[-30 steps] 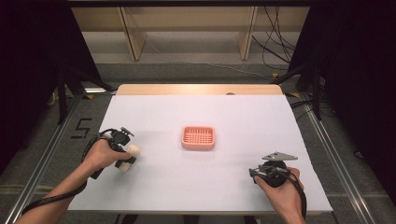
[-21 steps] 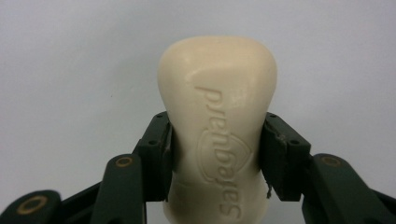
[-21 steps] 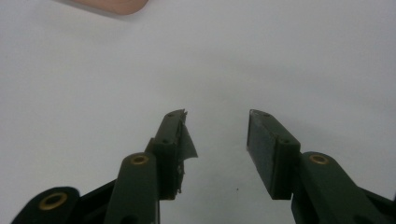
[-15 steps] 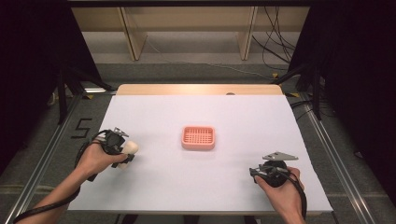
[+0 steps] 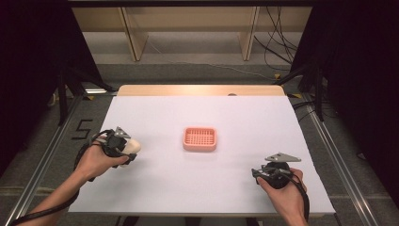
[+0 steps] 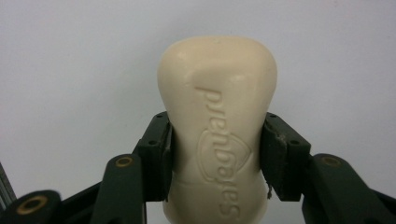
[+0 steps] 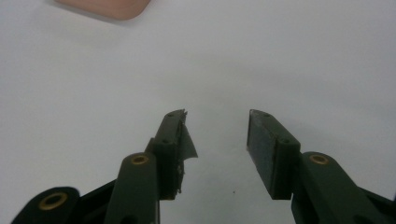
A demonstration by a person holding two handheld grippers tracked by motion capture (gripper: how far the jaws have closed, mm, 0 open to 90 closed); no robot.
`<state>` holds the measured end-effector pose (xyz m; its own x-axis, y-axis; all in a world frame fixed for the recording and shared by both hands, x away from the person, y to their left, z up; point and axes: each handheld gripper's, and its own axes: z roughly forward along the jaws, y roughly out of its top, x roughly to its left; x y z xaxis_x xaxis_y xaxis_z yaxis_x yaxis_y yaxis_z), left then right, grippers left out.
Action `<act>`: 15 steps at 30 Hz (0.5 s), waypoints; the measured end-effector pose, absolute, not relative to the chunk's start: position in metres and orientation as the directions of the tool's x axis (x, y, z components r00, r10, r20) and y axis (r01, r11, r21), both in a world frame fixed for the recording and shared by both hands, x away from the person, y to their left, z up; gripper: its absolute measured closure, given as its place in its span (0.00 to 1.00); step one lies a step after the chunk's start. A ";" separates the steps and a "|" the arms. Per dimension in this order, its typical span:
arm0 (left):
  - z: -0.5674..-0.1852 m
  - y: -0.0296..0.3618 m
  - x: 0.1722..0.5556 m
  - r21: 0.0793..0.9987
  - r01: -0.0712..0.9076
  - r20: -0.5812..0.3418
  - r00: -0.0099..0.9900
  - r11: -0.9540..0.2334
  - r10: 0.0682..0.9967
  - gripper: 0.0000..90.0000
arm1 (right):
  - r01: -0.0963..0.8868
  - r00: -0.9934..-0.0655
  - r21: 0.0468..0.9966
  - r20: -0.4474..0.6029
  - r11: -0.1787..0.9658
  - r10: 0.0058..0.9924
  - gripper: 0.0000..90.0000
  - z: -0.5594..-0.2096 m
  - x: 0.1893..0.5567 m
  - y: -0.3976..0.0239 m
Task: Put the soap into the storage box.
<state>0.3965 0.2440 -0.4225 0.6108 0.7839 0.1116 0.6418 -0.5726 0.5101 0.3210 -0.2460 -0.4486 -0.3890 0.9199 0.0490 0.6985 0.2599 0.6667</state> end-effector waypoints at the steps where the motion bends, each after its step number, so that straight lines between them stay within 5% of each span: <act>1: -0.422 0.243 0.397 0.509 0.639 0.110 0.616 -0.576 0.780 0.55 | 0.700 -0.382 0.670 0.058 0.248 0.922 0.64 -0.448 0.321 -0.245; 15: -0.411 0.230 0.403 0.524 0.590 0.166 0.637 -0.615 0.753 0.55 | 0.710 -0.360 0.671 0.083 0.214 0.929 0.64 -0.448 0.319 -0.243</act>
<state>0.4028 0.2297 -0.4111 0.6366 0.7530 0.1664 0.5900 -0.6145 0.5237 0.3194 -0.2431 -0.4483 -0.3596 0.9294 0.0834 0.7098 0.2145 0.6710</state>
